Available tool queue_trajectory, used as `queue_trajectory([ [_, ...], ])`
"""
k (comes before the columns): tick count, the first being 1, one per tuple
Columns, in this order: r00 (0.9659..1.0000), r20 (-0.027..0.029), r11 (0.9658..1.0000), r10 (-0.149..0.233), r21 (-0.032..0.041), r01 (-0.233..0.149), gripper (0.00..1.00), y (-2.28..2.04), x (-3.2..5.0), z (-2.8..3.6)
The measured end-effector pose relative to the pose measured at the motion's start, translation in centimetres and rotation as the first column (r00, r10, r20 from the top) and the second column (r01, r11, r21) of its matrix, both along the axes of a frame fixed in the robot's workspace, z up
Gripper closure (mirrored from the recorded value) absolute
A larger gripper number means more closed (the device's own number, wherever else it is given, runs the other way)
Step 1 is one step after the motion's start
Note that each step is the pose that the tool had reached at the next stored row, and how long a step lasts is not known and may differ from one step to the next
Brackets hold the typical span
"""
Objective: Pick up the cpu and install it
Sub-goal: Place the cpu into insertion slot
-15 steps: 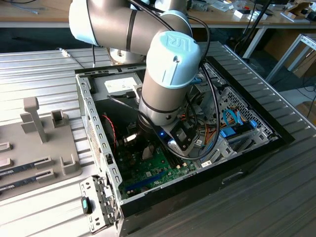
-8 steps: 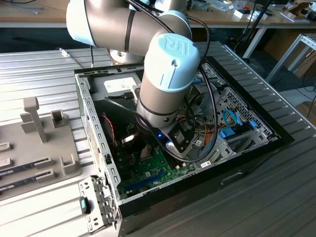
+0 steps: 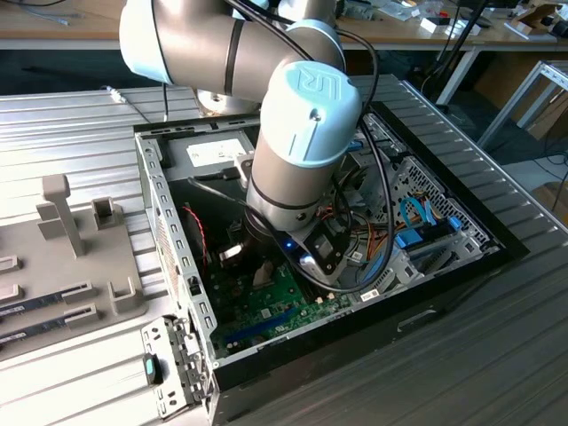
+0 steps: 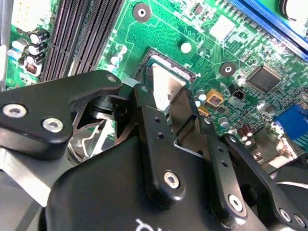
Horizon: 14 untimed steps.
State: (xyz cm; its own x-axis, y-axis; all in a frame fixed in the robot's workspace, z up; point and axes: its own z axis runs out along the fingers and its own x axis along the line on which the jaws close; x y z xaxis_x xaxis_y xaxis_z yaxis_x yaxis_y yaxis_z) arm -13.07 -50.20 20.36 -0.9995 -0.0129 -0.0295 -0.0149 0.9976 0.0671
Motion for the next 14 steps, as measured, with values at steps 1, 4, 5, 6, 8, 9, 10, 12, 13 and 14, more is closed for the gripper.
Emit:
queue_trajectory([
  [1, 1.0000, -0.0001, 1.0000, 0.002, -0.0035, -0.002, 0.59, -0.02, 0.01, 0.00],
  [4, 1.0000, 0.0000, 0.9999, 0.002, -0.0100, -0.002, 0.59, -0.05, 0.00, 0.00],
  [5, 1.0000, 0.0000, 0.9999, 0.002, -0.0122, -0.002, 0.59, -0.08, 0.00, -0.01],
  [6, 1.0000, 0.0000, 0.9999, 0.002, -0.0142, -0.002, 0.59, -0.10, 0.00, 0.00],
  [8, 1.0000, -0.0001, 0.9998, 0.002, -0.0183, -0.002, 0.59, -0.12, 0.01, 0.03],
  [9, 1.0000, -0.0002, 0.9998, 0.002, -0.0191, -0.002, 0.59, -0.13, 0.01, 0.13],
  [10, 1.0000, -0.0001, 0.9998, 0.002, -0.0196, -0.002, 0.59, -0.13, 0.01, 0.23],
  [12, 1.0000, 0.0001, 0.9998, 0.002, -0.0205, -0.002, 0.59, -0.10, 0.01, 0.26],
  [13, 1.0000, -0.0003, 0.9998, 0.002, -0.0212, -0.002, 0.59, -0.07, 0.04, 0.28],
  [14, 1.0000, -0.0017, 0.9998, 0.002, -0.0216, -0.002, 0.59, -0.03, 0.14, 0.29],
])
